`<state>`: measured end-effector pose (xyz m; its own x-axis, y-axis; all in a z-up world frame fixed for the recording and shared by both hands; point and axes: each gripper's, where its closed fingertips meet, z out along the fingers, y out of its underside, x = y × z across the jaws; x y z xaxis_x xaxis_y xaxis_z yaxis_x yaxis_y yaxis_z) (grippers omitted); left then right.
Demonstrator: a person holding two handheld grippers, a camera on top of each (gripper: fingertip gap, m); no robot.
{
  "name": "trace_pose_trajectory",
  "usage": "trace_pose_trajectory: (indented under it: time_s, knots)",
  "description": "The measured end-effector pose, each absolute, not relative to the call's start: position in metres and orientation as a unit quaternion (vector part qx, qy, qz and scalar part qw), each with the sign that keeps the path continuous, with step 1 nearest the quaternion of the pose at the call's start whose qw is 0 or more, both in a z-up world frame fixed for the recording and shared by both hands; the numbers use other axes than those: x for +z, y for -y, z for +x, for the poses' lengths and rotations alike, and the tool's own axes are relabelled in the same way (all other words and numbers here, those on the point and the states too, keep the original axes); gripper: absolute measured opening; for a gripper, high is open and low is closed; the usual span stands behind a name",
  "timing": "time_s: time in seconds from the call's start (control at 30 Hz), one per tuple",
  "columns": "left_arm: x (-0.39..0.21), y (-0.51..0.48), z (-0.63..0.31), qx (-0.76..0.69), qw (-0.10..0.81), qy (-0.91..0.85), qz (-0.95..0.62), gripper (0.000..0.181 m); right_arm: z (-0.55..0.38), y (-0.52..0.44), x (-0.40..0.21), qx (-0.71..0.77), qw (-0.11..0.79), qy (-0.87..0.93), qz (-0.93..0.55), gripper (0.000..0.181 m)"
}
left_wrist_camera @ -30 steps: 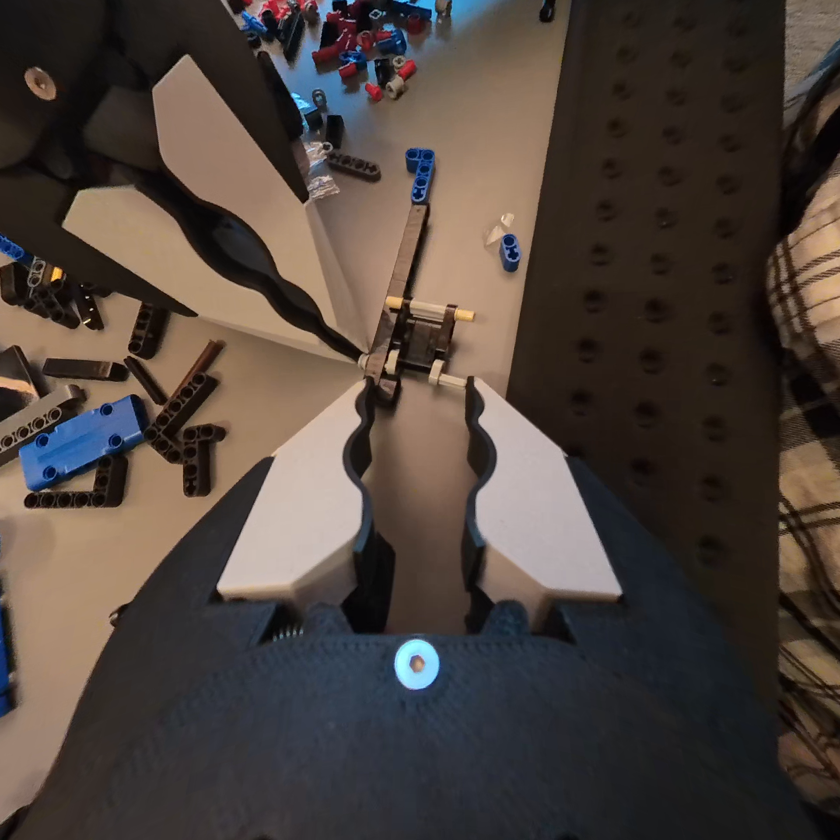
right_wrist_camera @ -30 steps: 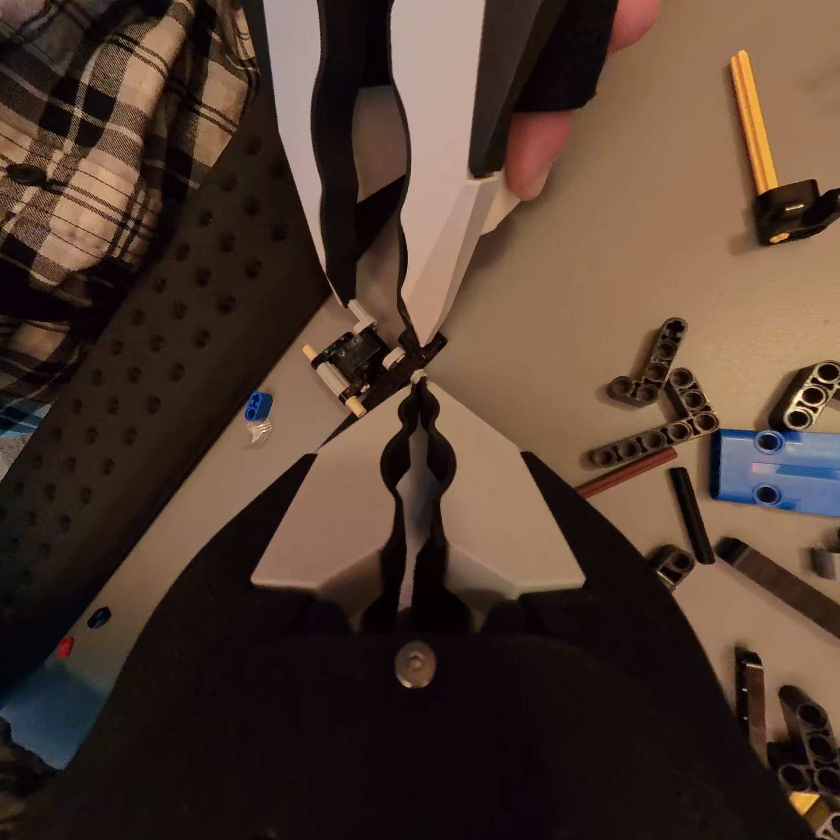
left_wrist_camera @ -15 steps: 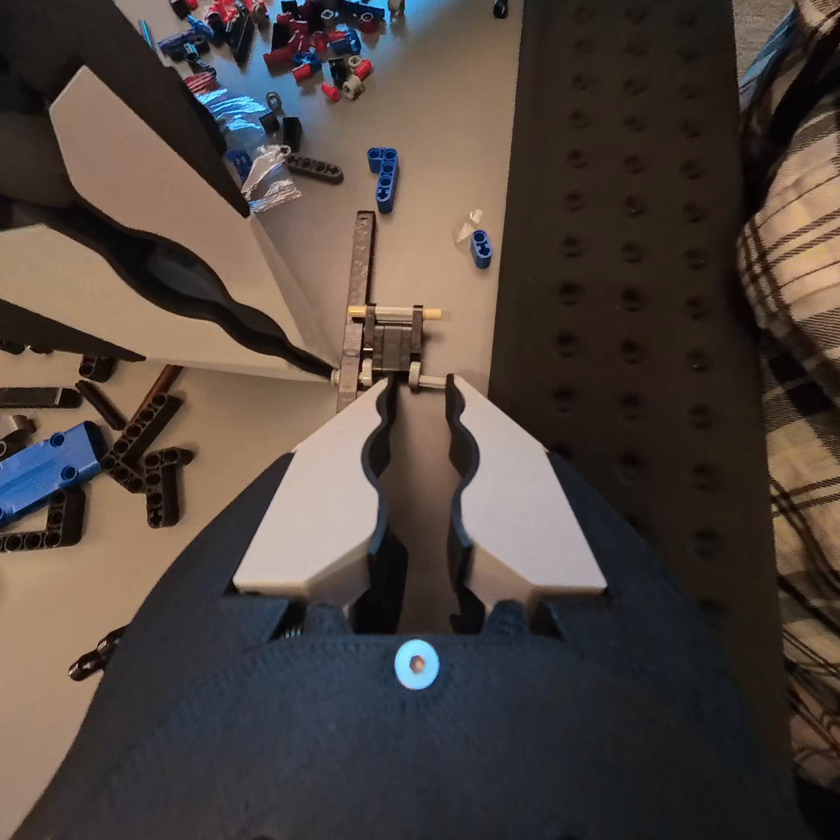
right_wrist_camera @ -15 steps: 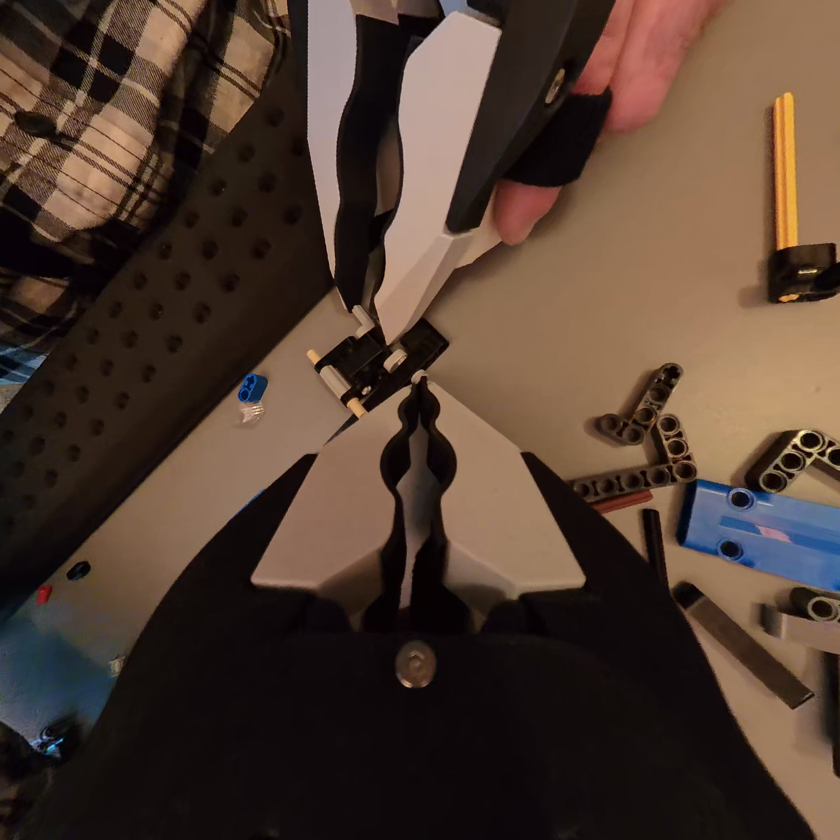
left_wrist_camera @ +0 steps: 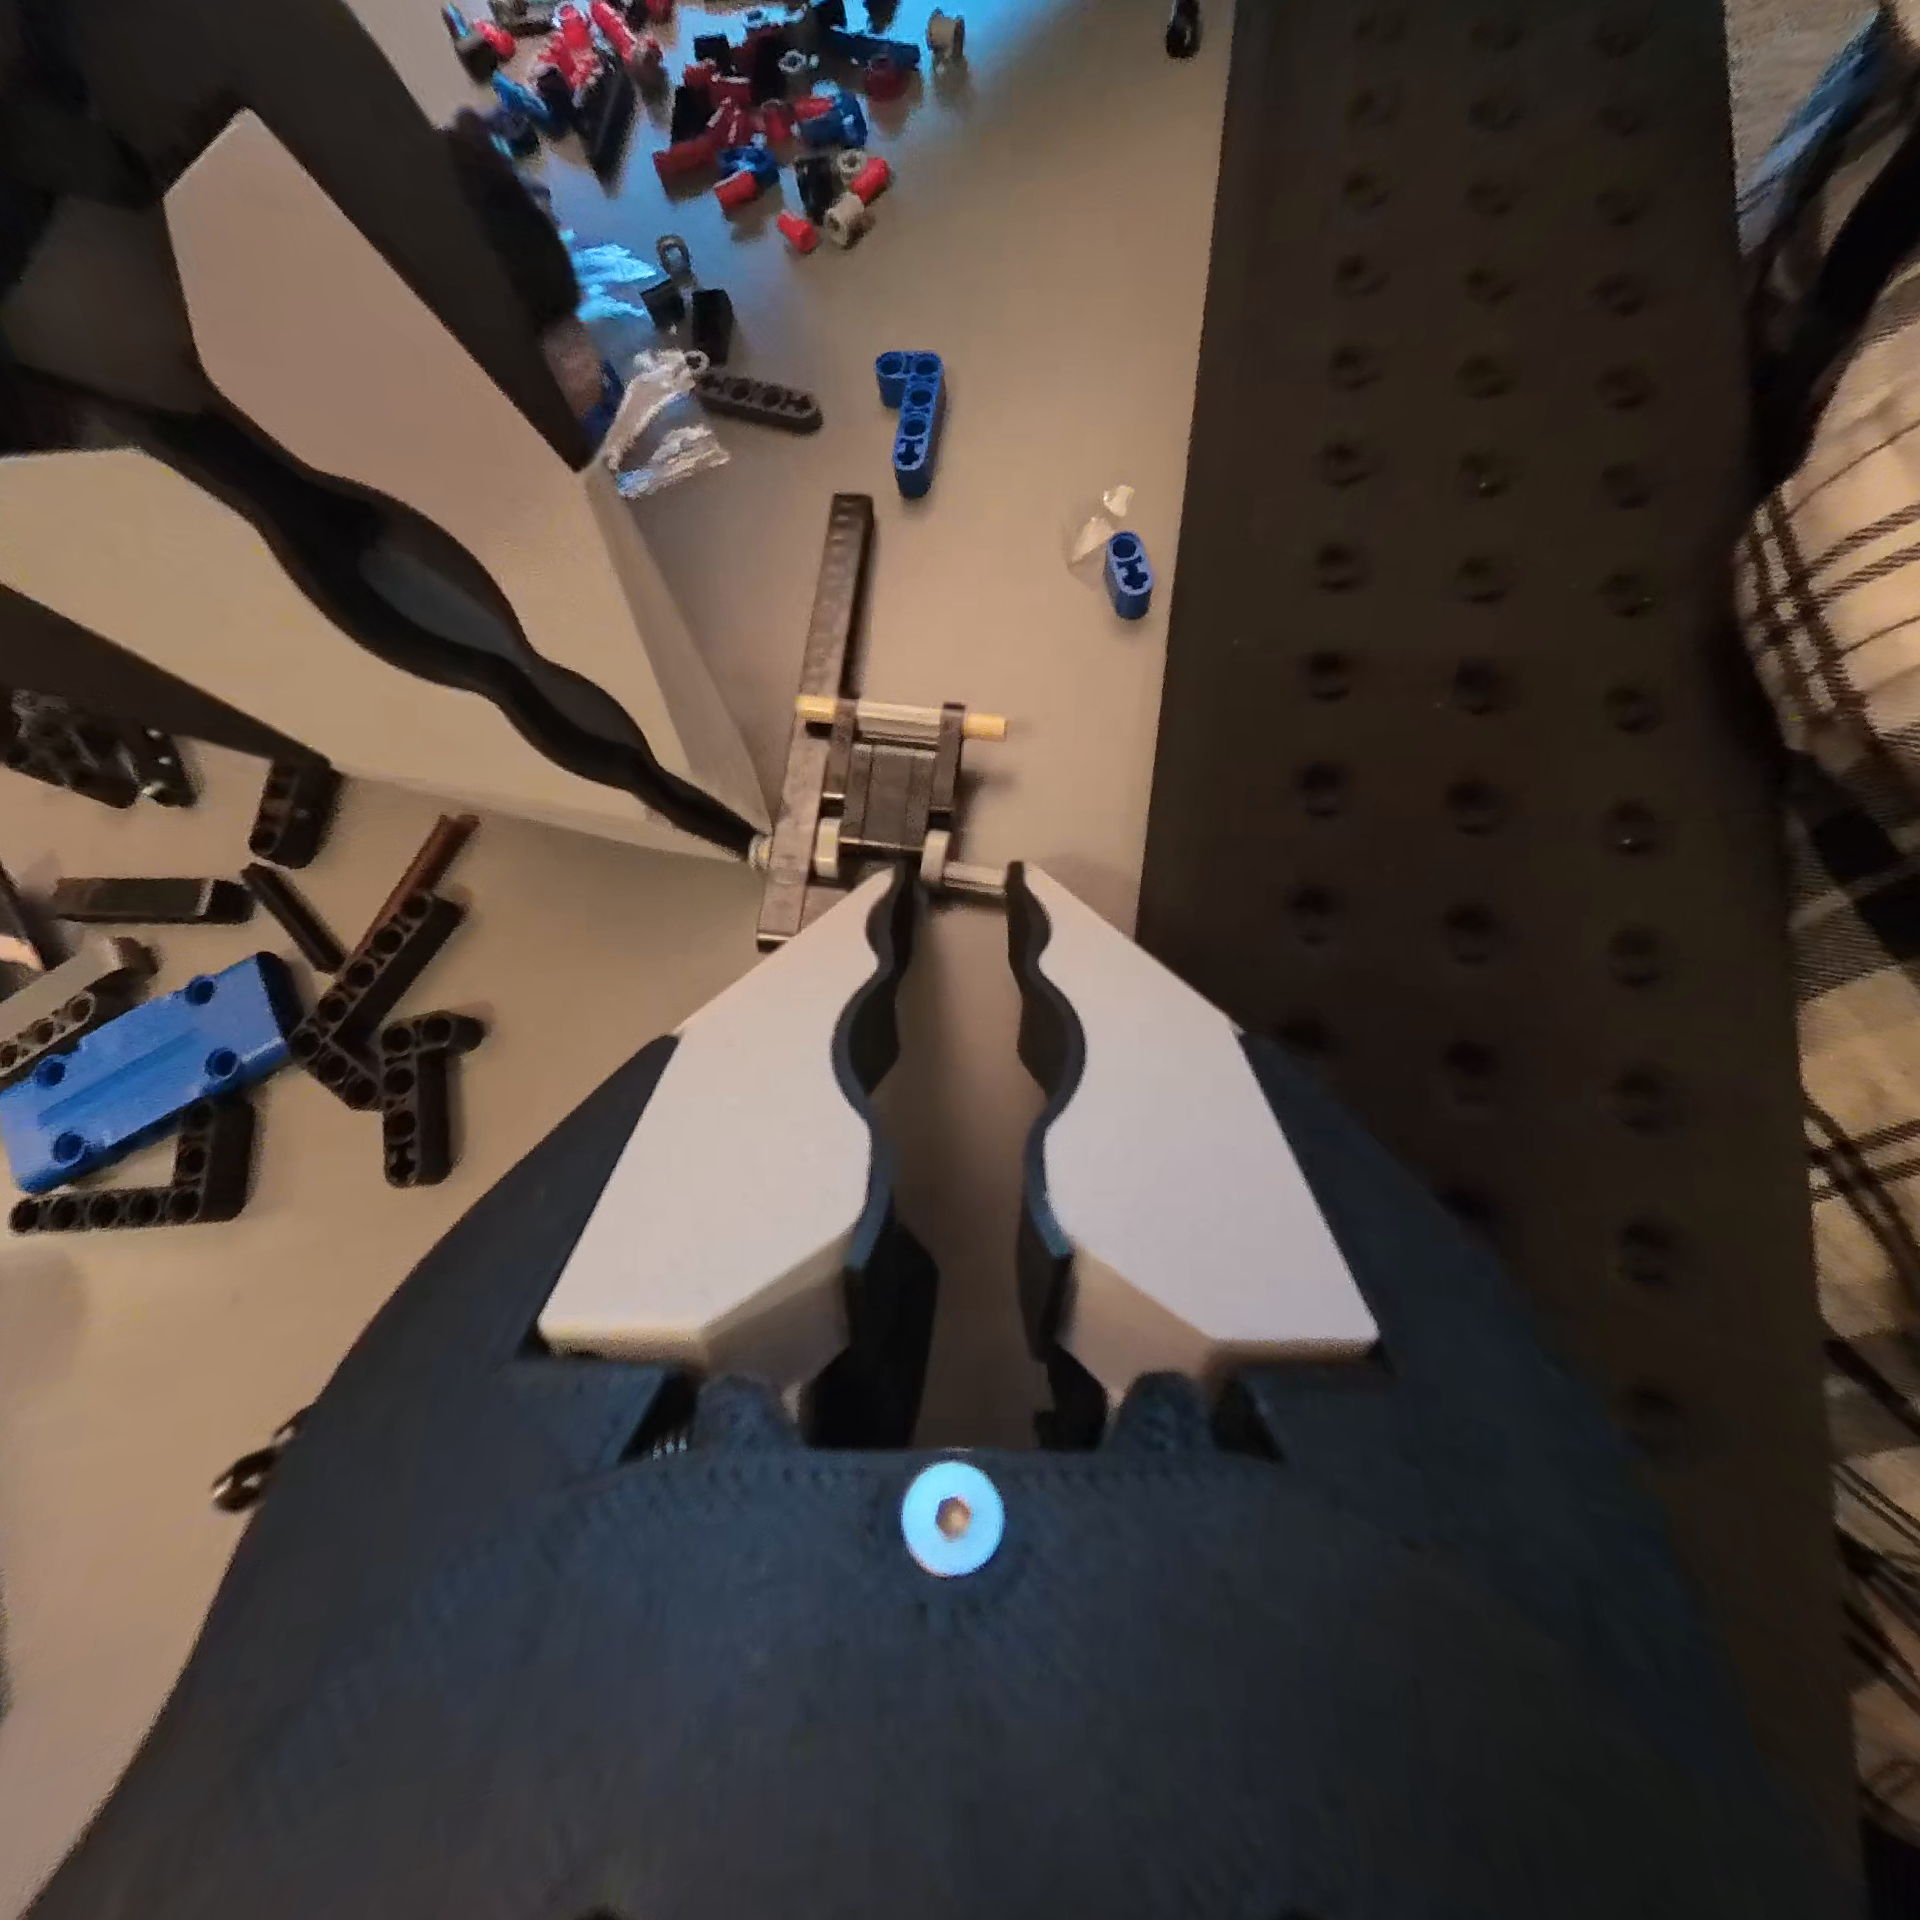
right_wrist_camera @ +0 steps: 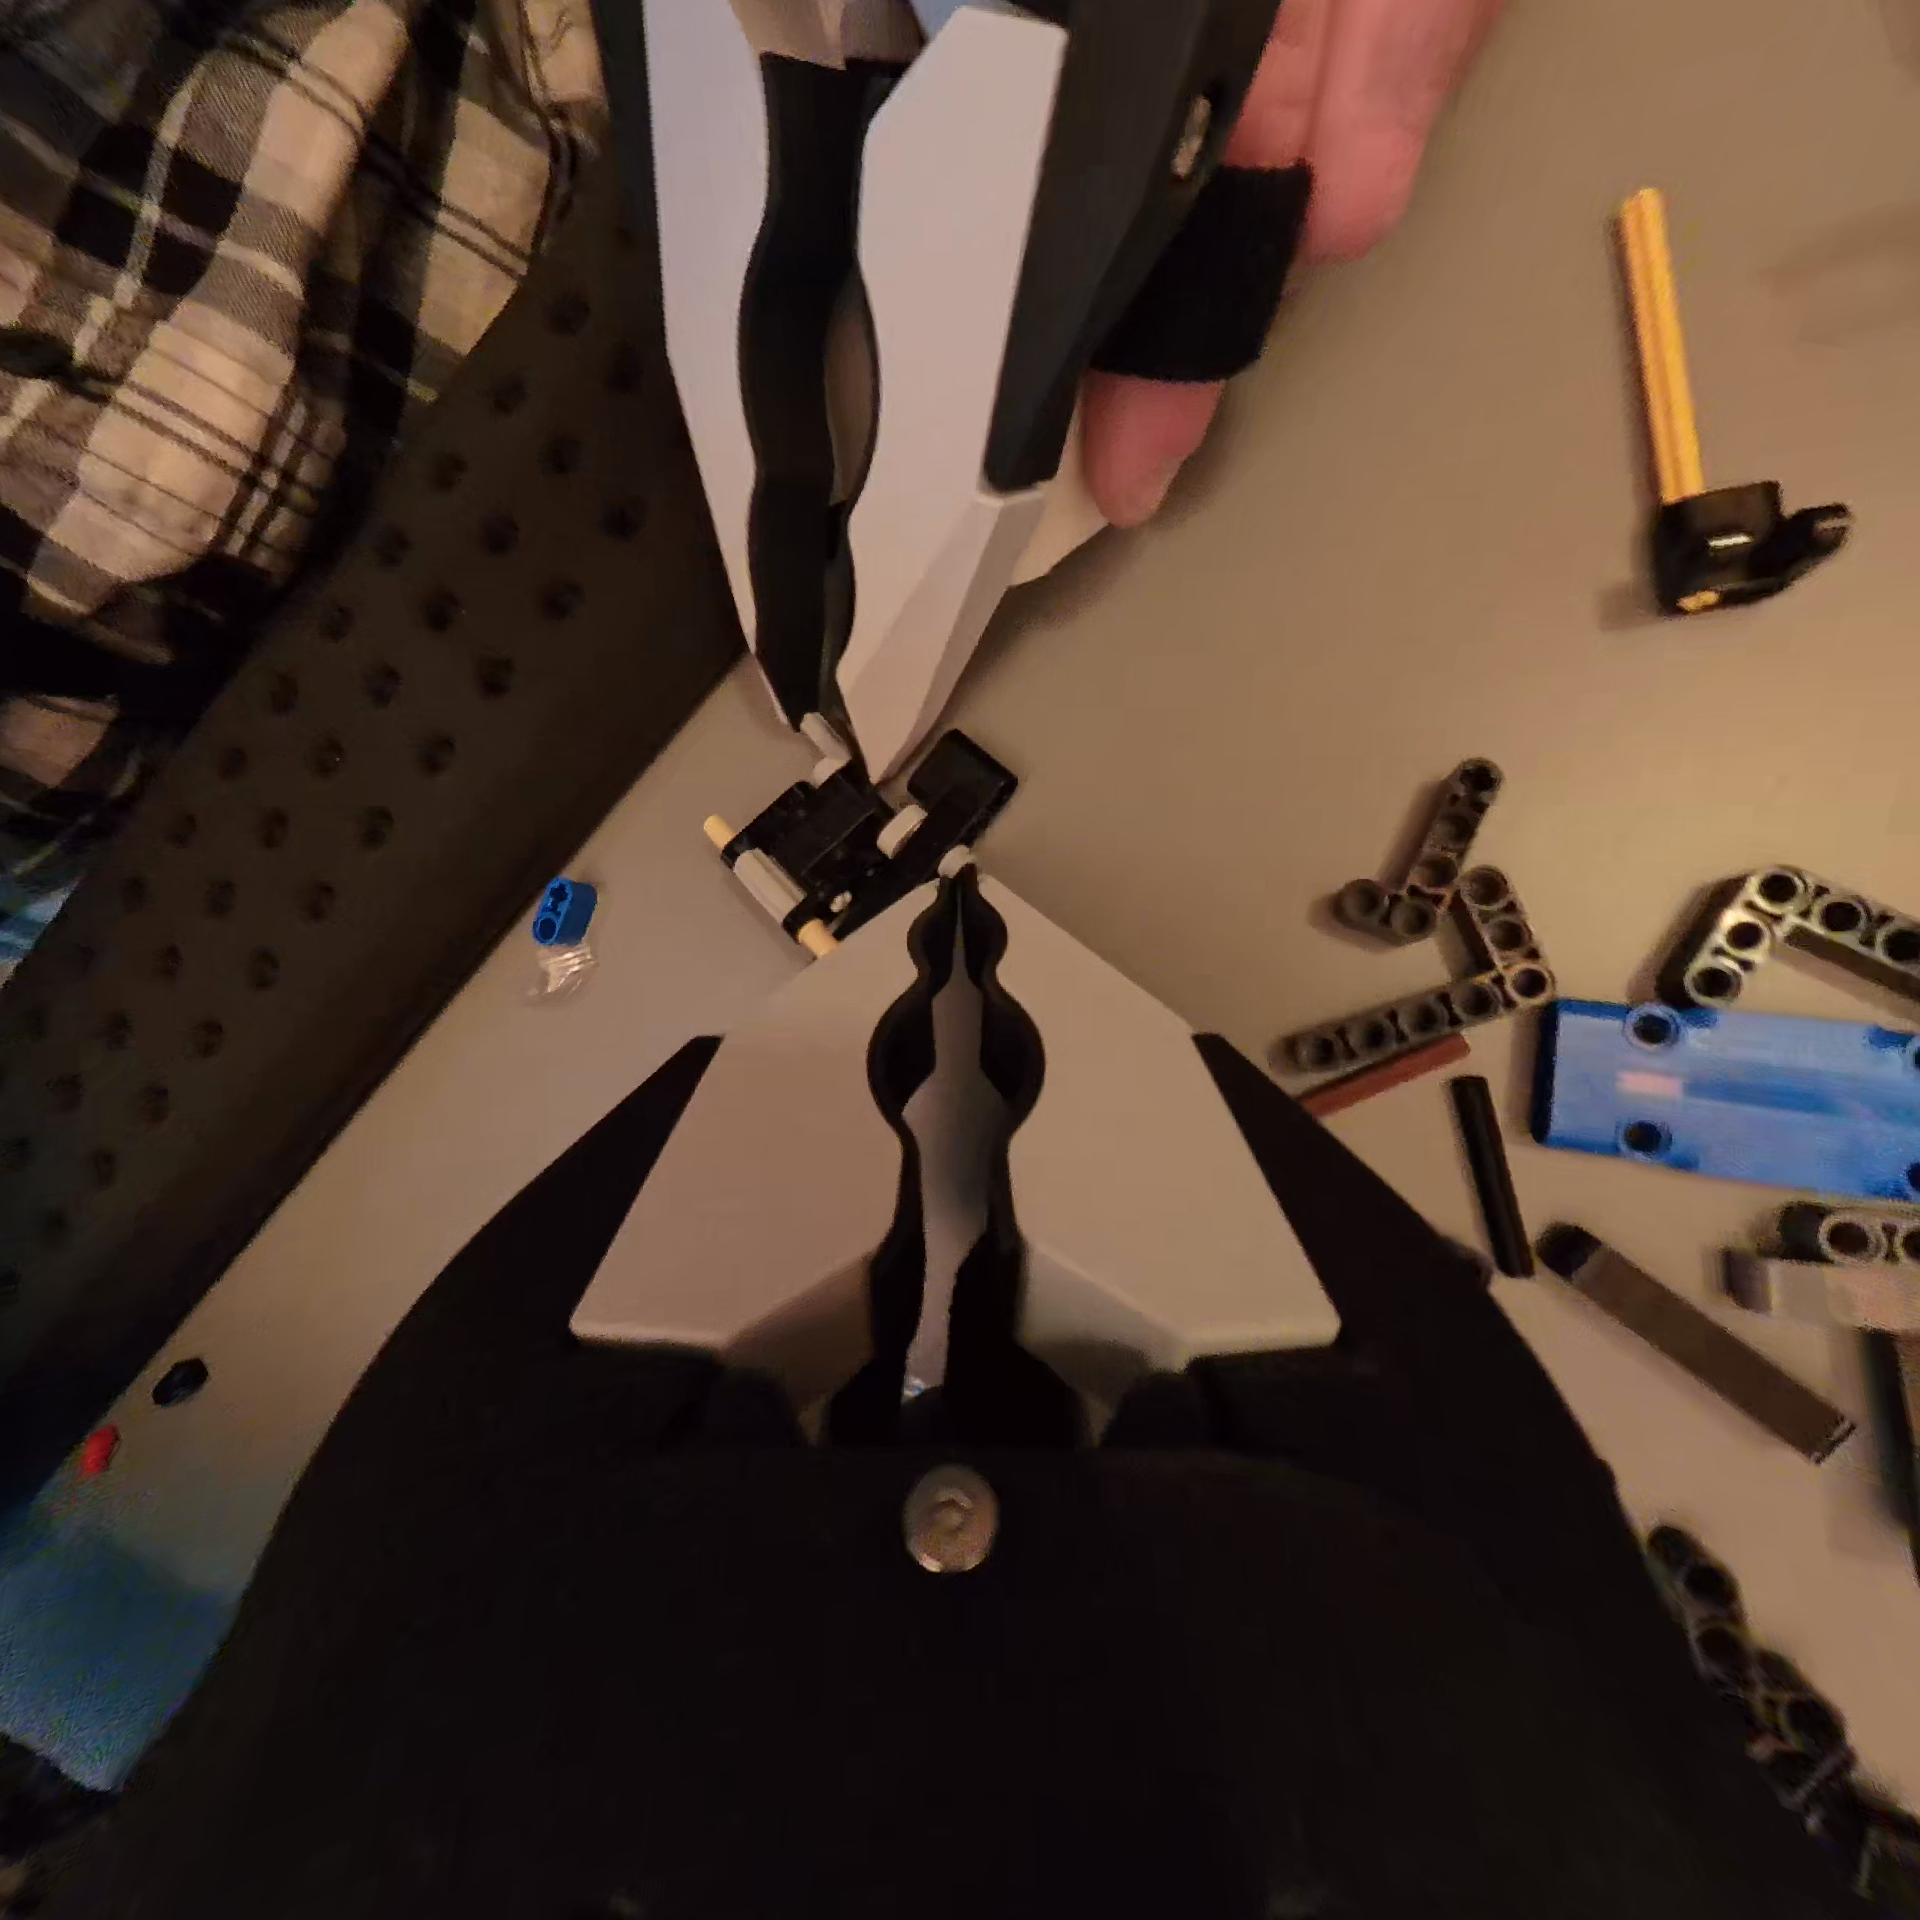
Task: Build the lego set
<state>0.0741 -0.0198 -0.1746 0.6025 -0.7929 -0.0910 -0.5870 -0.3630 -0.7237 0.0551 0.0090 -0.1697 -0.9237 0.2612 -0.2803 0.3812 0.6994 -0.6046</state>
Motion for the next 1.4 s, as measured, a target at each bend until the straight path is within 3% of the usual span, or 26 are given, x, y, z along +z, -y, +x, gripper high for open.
trace_pose_trajectory:
  time_s: [0.4, 0.97, 1.4]
  knots:
    - [-0.167, 0.013, 0.065, -0.097, 0.4, -0.408, -0.815, 0.035, 0.054, -0.018, -0.169, -0.344, 0.031, -0.899, 0.268, 0.02]
    - [-0.175, 0.006, 0.058, -0.039, 0.392, -0.41, -0.823, 0.026, 0.053, -0.016, -0.168, -0.33, -0.006, -0.854, 0.402, 0.022]
    - [-0.175, 0.007, 0.061, -0.027, 0.391, -0.415, -0.821, 0.025, 0.06, -0.017, -0.171, -0.346, -0.015, -0.811, 0.472, 0.013]
